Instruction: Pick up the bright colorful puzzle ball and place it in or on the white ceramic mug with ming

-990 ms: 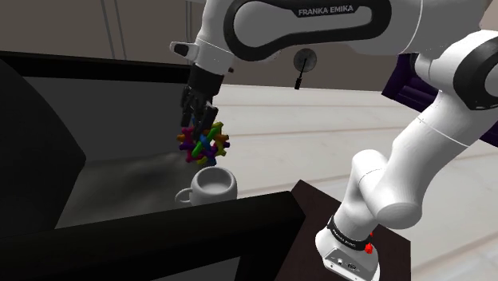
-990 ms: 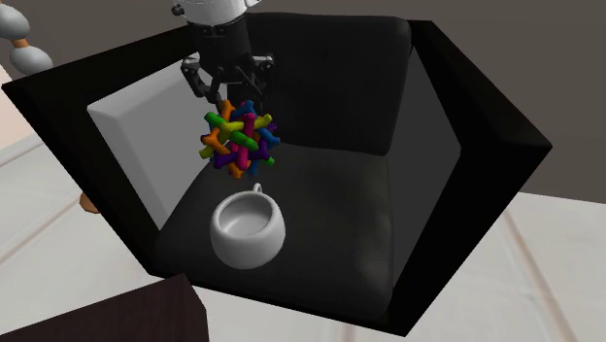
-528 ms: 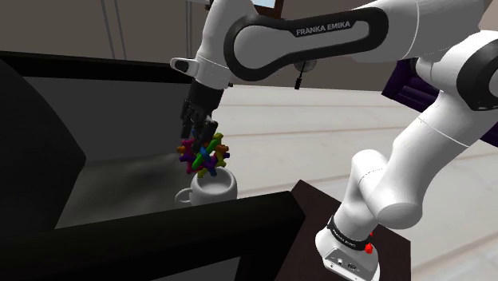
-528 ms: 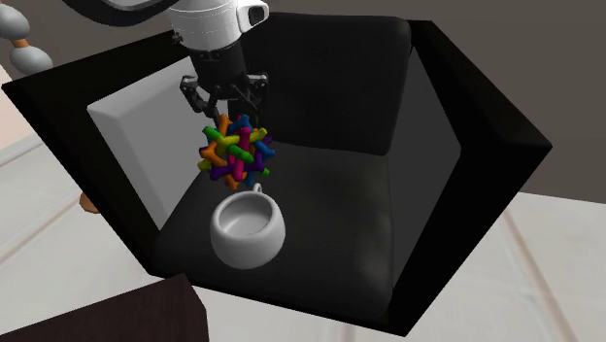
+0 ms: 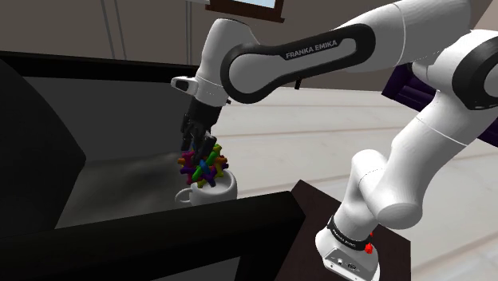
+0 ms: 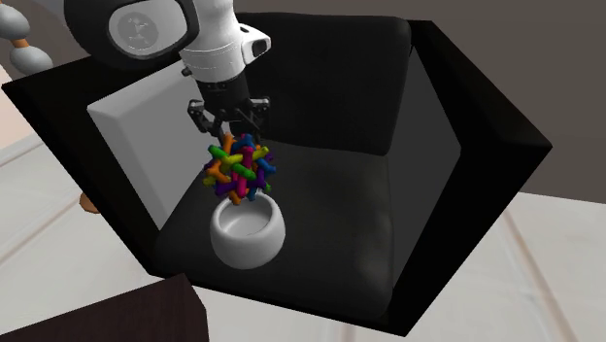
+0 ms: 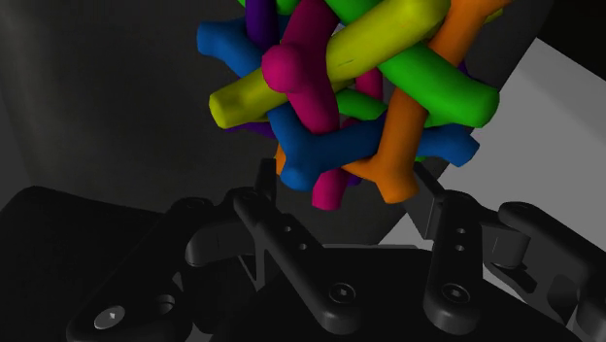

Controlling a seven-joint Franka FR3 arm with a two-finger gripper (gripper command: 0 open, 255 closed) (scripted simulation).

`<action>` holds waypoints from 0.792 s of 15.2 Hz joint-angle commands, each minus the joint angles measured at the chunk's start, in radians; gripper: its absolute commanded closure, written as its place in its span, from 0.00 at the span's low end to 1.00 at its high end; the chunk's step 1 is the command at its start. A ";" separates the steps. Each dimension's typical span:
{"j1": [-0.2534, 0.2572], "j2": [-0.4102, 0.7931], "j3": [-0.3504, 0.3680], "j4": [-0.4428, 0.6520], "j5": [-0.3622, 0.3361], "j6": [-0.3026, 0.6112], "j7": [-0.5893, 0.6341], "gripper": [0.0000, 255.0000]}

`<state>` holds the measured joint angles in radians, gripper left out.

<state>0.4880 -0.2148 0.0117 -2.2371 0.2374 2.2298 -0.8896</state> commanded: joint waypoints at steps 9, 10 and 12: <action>0.003 0.023 -0.001 -0.051 0.014 0.075 -0.021 1.00; 0.003 0.023 -0.001 -0.051 0.014 0.075 -0.021 1.00; 0.003 0.023 -0.001 -0.051 0.014 0.075 -0.021 1.00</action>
<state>0.4908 -0.1981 0.0104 -2.2815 0.2517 2.3102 -0.9104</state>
